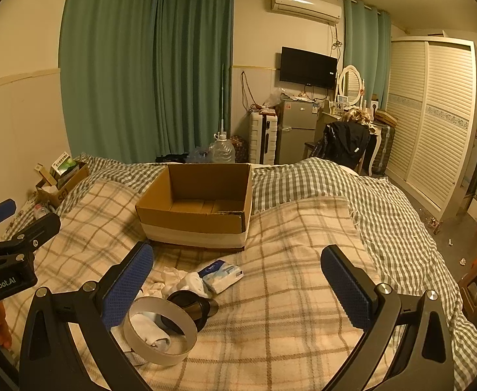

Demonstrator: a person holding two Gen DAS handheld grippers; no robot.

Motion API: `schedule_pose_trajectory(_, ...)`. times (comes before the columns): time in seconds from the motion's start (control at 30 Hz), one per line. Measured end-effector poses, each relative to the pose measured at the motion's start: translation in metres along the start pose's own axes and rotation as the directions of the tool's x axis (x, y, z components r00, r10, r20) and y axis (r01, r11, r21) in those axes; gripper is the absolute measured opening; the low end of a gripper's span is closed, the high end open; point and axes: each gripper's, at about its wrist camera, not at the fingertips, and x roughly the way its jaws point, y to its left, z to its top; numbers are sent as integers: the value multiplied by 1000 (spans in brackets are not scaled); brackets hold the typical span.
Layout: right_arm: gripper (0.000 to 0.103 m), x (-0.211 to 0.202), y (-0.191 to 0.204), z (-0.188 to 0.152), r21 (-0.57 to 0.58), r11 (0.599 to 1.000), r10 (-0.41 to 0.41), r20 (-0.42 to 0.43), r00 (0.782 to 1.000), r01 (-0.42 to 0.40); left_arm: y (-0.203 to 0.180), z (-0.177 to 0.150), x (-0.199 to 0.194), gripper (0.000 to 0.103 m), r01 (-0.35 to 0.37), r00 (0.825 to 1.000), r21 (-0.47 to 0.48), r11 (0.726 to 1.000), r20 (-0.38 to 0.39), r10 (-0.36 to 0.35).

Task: Organize objects
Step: 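Grasp the grey tape roll with the right gripper and lift it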

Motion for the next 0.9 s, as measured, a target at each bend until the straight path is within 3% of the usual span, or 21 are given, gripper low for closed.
schedule_pose_trajectory(0.5,103,-18,9,4,-10,1000,10,12,1000,-10,3,3,-18,103,4,1000,0,1000,16,-4)
schedule_pose_trajectory(0.7,103,-20,16,-3,-32,999,22,-11,1000,-23,6,-6,-20,103,1,1000,8,1000,-13,-1)
schedule_pose_trajectory(0.9,103,-12,28,-27,-72,995,65,-91,994,-71,10,-34,-7,103,-22,996,29,999,-87,25)
